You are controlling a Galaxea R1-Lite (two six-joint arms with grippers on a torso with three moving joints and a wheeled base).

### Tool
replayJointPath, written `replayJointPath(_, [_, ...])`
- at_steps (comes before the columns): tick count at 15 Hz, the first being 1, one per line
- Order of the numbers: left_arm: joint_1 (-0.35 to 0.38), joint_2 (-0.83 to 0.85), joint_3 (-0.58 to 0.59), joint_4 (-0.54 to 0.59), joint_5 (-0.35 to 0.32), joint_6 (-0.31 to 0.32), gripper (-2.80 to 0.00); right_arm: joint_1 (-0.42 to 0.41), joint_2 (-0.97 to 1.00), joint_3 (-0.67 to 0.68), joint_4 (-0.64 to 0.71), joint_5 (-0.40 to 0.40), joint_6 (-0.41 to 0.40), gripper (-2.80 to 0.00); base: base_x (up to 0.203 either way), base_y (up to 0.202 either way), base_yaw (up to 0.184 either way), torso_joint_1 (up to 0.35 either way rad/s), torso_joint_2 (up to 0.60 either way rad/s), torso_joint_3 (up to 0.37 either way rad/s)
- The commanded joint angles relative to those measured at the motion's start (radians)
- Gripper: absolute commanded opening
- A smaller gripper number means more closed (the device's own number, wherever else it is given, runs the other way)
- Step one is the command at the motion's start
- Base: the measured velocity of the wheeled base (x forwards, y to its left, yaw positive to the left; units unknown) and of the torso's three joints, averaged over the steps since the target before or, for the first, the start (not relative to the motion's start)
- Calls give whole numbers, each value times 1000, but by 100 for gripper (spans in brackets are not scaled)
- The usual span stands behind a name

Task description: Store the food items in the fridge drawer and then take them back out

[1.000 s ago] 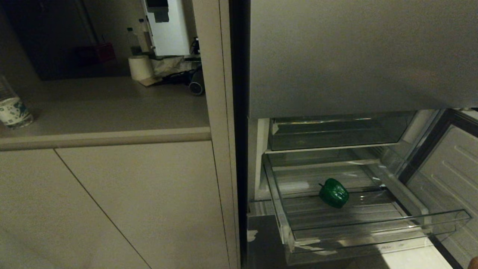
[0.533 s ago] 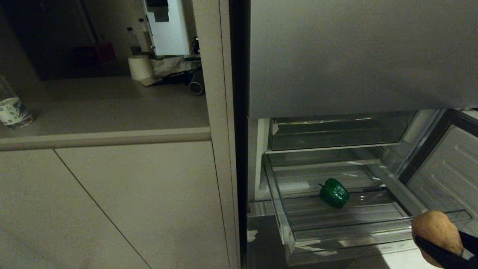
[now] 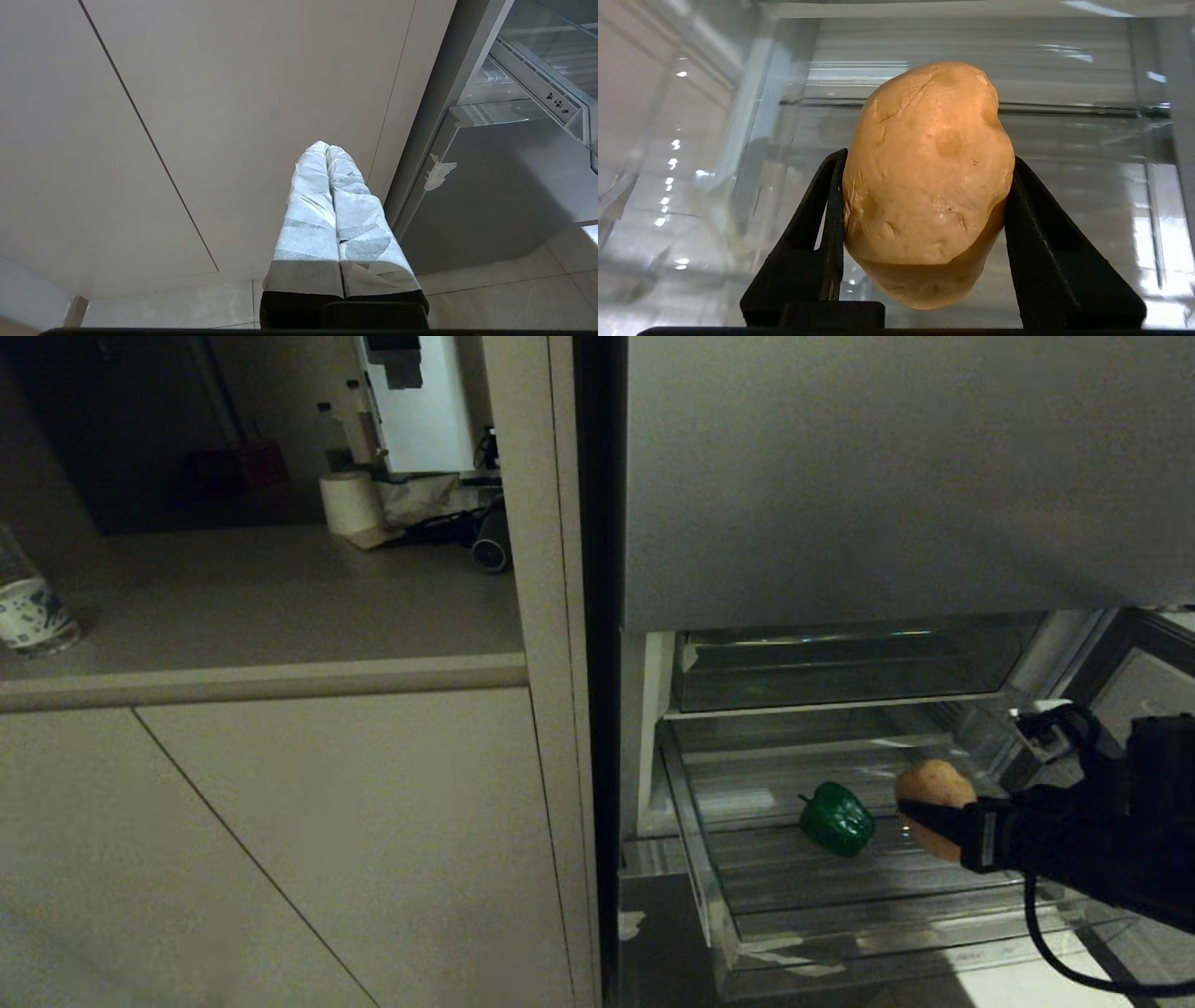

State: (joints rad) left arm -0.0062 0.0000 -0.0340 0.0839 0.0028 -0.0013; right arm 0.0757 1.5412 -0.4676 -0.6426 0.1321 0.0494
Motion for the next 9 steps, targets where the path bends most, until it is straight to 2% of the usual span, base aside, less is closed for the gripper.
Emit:
replayJointPath(1, [0, 2, 0, 0, 0, 0, -280, -22, 108, -49, -5, 0, 0, -280, 0, 0, 0, 0, 0, 0])
replayJointPath(4, [0, 2, 0, 0, 0, 0, -280, -43, 141, -54, -5, -9, -2, -280, 0, 0, 0, 0, 0, 0])
replayJointPath(5, [0, 2, 0, 0, 0, 0, -280, -45, 150, -55, -5, -10, -3, 0, 0, 0, 0, 0, 0, 0])
replayJointPath(9, [0, 2, 0, 0, 0, 0, -280, -50, 163, -89, -6, -17, 5, 0, 0, 0, 0, 0, 0, 0])
